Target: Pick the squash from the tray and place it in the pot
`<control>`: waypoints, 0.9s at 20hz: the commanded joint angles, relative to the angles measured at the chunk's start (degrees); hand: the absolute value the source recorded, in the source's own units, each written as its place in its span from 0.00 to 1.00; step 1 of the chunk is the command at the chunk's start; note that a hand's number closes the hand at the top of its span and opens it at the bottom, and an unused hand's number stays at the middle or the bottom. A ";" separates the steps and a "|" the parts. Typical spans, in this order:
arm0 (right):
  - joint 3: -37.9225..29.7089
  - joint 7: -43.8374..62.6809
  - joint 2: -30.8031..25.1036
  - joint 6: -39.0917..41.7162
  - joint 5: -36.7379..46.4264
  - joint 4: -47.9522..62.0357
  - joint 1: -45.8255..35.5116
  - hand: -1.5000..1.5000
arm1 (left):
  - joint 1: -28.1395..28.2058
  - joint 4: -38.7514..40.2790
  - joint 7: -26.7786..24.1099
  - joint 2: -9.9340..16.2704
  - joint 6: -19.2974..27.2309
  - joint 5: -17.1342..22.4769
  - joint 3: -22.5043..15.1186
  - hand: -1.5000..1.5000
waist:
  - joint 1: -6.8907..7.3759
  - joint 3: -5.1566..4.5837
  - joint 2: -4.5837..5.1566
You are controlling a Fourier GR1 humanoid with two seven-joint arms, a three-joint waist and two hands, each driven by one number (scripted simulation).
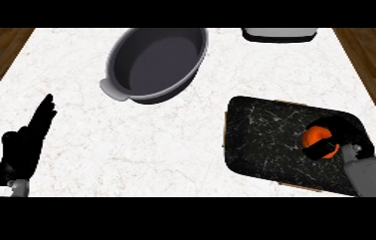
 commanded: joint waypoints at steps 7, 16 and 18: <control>-1.65 0.36 4.27 2.75 5.43 -1.29 1.20 1.00 | 2.66 -4.67 2.01 -0.74 -4.15 -2.24 3.51 0.50 | 0.14 0.33 0.11; 18.31 5.15 27.86 -1.26 17.17 -0.06 -23.33 1.00 | -5.45 -2.13 1.40 -3.54 -5.43 -4.31 -2.64 0.50 | 12.27 -0.19 2.21; 19.57 8.43 30.58 -2.02 20.20 4.06 -29.03 1.00 | -5.41 -2.08 1.26 -3.87 -5.74 -4.31 -3.14 0.50 | 12.97 -0.27 2.05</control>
